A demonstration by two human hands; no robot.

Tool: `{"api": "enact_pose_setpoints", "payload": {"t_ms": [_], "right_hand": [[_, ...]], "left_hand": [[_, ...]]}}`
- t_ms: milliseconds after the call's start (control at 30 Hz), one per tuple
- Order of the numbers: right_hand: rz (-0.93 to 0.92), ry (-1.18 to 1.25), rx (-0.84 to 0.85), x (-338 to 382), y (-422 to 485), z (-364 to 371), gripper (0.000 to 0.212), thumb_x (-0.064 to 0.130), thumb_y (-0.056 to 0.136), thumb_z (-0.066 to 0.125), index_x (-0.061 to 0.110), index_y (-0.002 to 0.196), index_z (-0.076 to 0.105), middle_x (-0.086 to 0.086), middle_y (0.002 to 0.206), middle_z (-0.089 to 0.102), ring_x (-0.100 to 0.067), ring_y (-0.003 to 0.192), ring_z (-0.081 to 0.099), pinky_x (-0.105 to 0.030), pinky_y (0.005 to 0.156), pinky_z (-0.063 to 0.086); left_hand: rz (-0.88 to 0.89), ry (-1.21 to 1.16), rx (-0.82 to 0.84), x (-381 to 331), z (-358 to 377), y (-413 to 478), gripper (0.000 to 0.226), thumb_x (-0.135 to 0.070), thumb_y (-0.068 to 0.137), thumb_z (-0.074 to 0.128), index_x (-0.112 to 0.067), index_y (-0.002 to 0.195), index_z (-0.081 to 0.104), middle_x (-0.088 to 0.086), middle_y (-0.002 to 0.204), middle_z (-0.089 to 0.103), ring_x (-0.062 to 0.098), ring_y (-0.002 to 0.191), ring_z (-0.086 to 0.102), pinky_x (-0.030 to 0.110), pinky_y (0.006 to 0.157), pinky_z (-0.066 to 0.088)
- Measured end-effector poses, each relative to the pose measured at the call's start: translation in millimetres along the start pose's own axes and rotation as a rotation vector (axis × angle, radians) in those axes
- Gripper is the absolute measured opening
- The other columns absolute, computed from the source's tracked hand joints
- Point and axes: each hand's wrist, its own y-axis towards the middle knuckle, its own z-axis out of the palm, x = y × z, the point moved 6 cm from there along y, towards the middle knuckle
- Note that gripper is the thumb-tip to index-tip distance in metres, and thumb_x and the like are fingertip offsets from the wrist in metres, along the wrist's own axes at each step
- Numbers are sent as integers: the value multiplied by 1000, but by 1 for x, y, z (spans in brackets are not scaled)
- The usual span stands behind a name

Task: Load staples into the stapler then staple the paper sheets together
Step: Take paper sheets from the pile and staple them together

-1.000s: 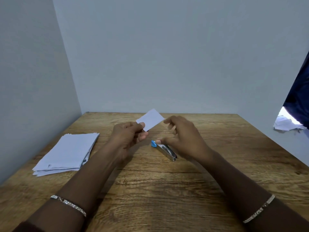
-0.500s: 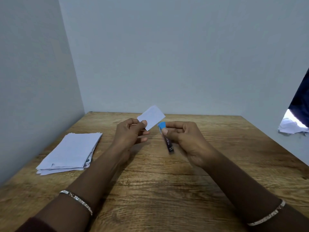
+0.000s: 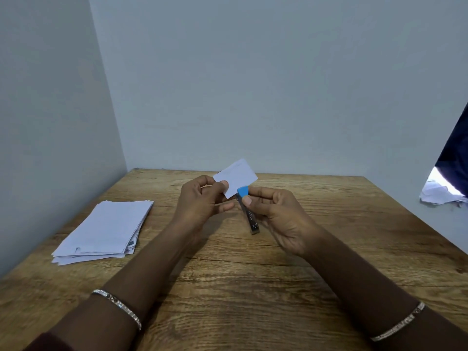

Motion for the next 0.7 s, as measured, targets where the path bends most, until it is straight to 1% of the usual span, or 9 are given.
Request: {"api": "enact_pose_setpoints", "payload": {"t_ms": [67,100,167,233,333,433,467,600,700], "right_hand": [[-9,27,7,0,1,-1,41,-2,87,70,-9,126,62,-25,117,73,-28,104,70,-34,89,56],[-15,32,13,1,2,-1,40,-2,86,71,-9,125,63,-25,116,73,-28,104,71,-34,89,57],[-26,28,11,0,3,-3,39,-3,85,72,-11,122,64,-25,114,74,-29,104,72,-37,92,56],[-28,28,-6,-1,4,-5,39,-4,83,73,-12,120,65,-26,112,74,-31,105,72,-39,95,55],[-43,4,-33,-1,5,-7,33,-6,82,73,-12,115,68,-26,108,75,-29,99,74,-35,87,59],[-72,-38,-72,0,5,-7,29,-6,83,73,-10,112,70,-26,105,76,-29,96,74,-31,83,61],[-80,-56,-91,0,5,-7,27,-6,83,73,-9,110,71,-25,104,76,-30,96,74,-32,83,61],[-105,-148,-182,-1,5,-6,15,-5,83,74,-3,99,74,-24,95,76,-34,93,73,-44,87,60],[-131,-207,-223,0,5,-5,10,-4,83,75,0,93,76,-21,91,77,-38,96,74,-49,90,59]], "left_hand": [[31,21,15,-1,1,-1,24,-10,90,70,-7,70,58,5,60,60,13,58,68,29,69,63],[42,23,26,-2,2,-1,23,-10,90,70,-6,71,58,5,61,61,14,60,68,31,72,63],[62,22,36,-3,3,-2,23,-9,90,71,-4,71,58,8,68,63,17,68,70,32,75,63],[77,25,40,-4,4,-2,22,-8,90,70,-3,71,59,9,71,66,17,72,73,31,74,63],[83,29,48,-4,6,-4,20,-7,90,70,-2,72,61,11,70,68,17,73,75,27,70,61],[82,25,45,-3,8,-5,20,-7,89,70,-2,72,60,13,70,63,16,71,73,26,70,61],[82,23,45,-3,8,-5,21,-7,89,71,-2,71,60,13,69,63,16,71,72,27,71,61],[71,22,41,-2,7,-6,22,-6,89,71,-3,69,60,10,64,65,14,68,73,25,68,61],[60,18,35,1,7,-6,20,-5,89,70,1,74,59,15,66,61,15,67,73,25,67,61]]}}
